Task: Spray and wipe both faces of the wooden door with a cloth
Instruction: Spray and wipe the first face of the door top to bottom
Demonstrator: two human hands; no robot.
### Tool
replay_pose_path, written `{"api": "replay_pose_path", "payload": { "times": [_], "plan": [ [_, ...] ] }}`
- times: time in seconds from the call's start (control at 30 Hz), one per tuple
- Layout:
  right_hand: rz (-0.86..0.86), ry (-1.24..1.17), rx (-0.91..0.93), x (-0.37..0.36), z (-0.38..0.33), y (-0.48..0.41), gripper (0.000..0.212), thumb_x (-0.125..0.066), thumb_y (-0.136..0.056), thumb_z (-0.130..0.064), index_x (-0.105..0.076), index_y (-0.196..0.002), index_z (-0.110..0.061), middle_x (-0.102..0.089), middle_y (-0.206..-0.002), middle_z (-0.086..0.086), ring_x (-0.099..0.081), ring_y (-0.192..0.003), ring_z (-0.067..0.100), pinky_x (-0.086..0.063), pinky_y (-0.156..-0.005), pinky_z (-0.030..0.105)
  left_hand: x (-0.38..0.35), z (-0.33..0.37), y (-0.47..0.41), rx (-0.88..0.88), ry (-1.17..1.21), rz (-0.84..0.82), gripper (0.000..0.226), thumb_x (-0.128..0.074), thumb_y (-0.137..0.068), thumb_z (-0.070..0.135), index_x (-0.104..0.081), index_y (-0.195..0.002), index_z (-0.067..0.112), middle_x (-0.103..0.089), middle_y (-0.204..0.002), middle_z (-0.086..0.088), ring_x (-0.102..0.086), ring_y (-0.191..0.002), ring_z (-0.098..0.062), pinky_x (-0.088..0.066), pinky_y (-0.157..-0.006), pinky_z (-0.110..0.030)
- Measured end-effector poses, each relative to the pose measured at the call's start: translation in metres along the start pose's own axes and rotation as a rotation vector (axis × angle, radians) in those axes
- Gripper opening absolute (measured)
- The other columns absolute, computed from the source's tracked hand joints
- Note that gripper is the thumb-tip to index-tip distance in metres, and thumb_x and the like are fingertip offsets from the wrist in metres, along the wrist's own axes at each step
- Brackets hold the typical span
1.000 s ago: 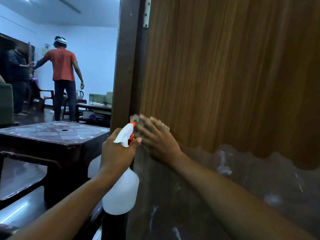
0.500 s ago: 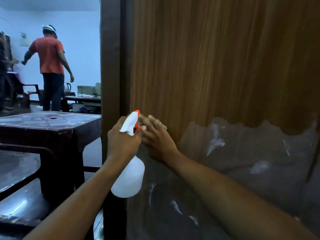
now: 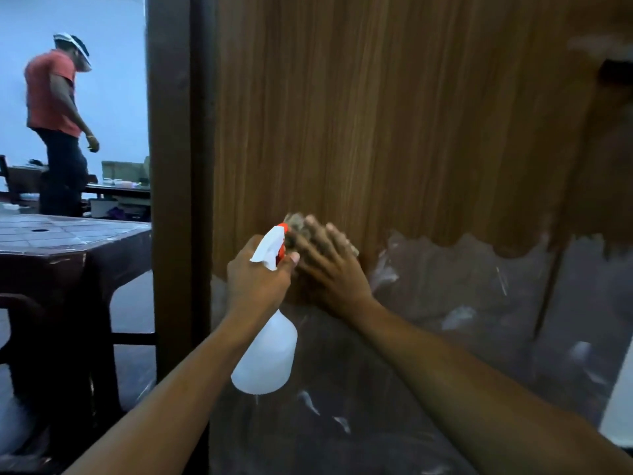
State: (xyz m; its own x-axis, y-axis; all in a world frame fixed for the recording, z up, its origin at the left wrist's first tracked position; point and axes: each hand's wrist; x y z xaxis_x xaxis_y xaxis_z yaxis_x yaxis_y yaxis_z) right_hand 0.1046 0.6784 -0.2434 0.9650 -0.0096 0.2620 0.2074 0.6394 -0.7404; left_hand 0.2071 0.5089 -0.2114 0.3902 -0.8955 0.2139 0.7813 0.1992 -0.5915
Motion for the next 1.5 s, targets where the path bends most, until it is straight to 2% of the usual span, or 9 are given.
{"api": "replay_pose_path", "payload": {
  "times": [0.1, 0.4, 0.6, 0.77, 0.9, 0.97, 1.17, 1.4, 1.5],
  "plan": [
    [-0.027, 0.016, -0.01, 0.005, 0.005, 0.05, 0.053, -0.04, -0.107, -0.039, -0.031, -0.157, -0.028, -0.022, -0.166, 0.003, -0.017, -0.153, 0.035, -0.021, -0.122, 0.054, -0.013, 0.004, 0.005, -0.05, 0.009, -0.027, 0.046, -0.063, -0.086, 0.031, -0.051, -0.131, 0.025, -0.057, -0.127, 0.011, -0.044, -0.1, 0.004, -0.028, -0.055, 0.013],
    [0.103, 0.018, -0.799, 0.03, 0.067, 0.042, 0.06, -0.039, -0.105, -0.042, -0.023, -0.159, -0.023, -0.016, -0.167, 0.009, -0.012, -0.153, 0.038, -0.014, -0.123, 0.055, -0.054, 0.011, 0.014, 0.005, 0.092, -0.07, 0.051, -0.066, -0.083, 0.034, -0.05, -0.13, 0.026, -0.055, -0.132, 0.009, -0.046, -0.1, 0.001, -0.03, -0.045, 0.007],
    [-0.009, 0.018, -0.09, 0.019, 0.059, 0.103, 0.052, -0.047, -0.104, -0.035, -0.037, -0.155, -0.025, -0.032, -0.162, 0.005, -0.024, -0.151, 0.038, -0.026, -0.12, 0.055, -0.087, 0.018, 0.019, -0.035, 0.106, -0.13, 0.046, -0.065, -0.085, 0.032, -0.053, -0.129, 0.027, -0.058, -0.128, 0.009, -0.045, -0.099, 0.005, -0.03, -0.059, 0.007],
    [-0.067, 0.073, -0.52, 0.034, 0.113, 0.175, 0.07, -0.04, -0.103, -0.038, -0.002, -0.161, -0.03, -0.017, -0.166, 0.012, -0.016, -0.152, 0.041, -0.021, -0.12, 0.061, -0.111, 0.024, 0.034, 0.036, 0.134, -0.165, 0.052, -0.067, -0.083, 0.033, -0.049, -0.131, 0.024, -0.055, -0.131, 0.005, -0.049, -0.1, -0.004, -0.034, -0.058, 0.001],
    [0.023, 0.004, -0.902, 0.05, 0.145, 0.146, 0.062, -0.028, -0.106, -0.041, -0.009, -0.161, -0.022, -0.006, -0.168, 0.011, -0.003, -0.154, 0.037, -0.008, -0.124, 0.055, -0.127, 0.032, 0.04, 0.014, 0.124, -0.187, 0.054, -0.066, -0.083, 0.036, -0.048, -0.132, 0.025, -0.054, -0.134, 0.006, -0.052, -0.113, -0.009, -0.036, -0.068, -0.005],
    [0.011, 0.025, -0.867, 0.048, 0.144, 0.132, 0.06, -0.029, -0.106, -0.041, -0.012, -0.161, -0.023, -0.007, -0.168, 0.011, -0.003, -0.154, 0.038, -0.005, -0.125, 0.053, -0.137, 0.037, 0.043, -0.003, 0.127, -0.193, 0.052, -0.066, -0.083, 0.036, -0.049, -0.131, 0.026, -0.054, -0.132, 0.007, -0.051, -0.11, -0.007, -0.034, -0.064, -0.003],
    [-0.23, 0.117, -0.074, 0.046, 0.154, 0.21, 0.059, -0.036, -0.106, -0.041, -0.017, -0.16, -0.031, -0.013, -0.168, 0.006, -0.01, -0.154, 0.038, -0.017, -0.123, 0.056, -0.163, 0.058, 0.055, -0.069, 0.139, -0.196, 0.046, -0.067, -0.084, 0.031, -0.054, -0.128, 0.027, -0.059, -0.122, 0.009, -0.052, -0.099, -0.003, -0.039, -0.076, -0.014],
    [-0.101, 0.029, -0.84, 0.064, 0.188, 0.195, 0.066, -0.027, -0.106, -0.045, 0.005, -0.16, -0.027, 0.018, -0.166, 0.002, 0.009, -0.154, 0.034, 0.002, -0.125, 0.048, -0.178, 0.074, 0.057, -0.057, 0.106, -0.202, 0.051, -0.065, -0.083, 0.036, -0.049, -0.13, 0.026, -0.055, -0.131, 0.007, -0.046, -0.1, -0.001, -0.029, -0.053, 0.004],
    [-0.087, 0.044, -0.749, 0.056, 0.18, 0.179, 0.067, -0.037, -0.106, -0.042, 0.001, -0.16, -0.028, 0.012, -0.167, 0.004, 0.004, -0.154, 0.038, 0.003, -0.125, 0.05, -0.185, 0.076, 0.056, -0.021, 0.103, -0.193, 0.057, -0.065, -0.082, 0.04, -0.047, -0.134, 0.026, -0.052, -0.135, 0.007, -0.051, -0.112, -0.009, -0.03, -0.058, 0.0]
  ]
}}
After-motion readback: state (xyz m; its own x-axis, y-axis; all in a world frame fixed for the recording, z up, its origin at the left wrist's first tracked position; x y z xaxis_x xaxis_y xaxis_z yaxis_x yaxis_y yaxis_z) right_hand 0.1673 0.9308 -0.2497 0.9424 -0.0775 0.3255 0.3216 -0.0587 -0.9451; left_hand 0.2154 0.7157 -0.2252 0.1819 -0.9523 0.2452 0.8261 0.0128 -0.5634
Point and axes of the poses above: each hand's wrist, its own y-axis away from the middle knuckle, its own x-axis out of the back of the hand, z = x × y
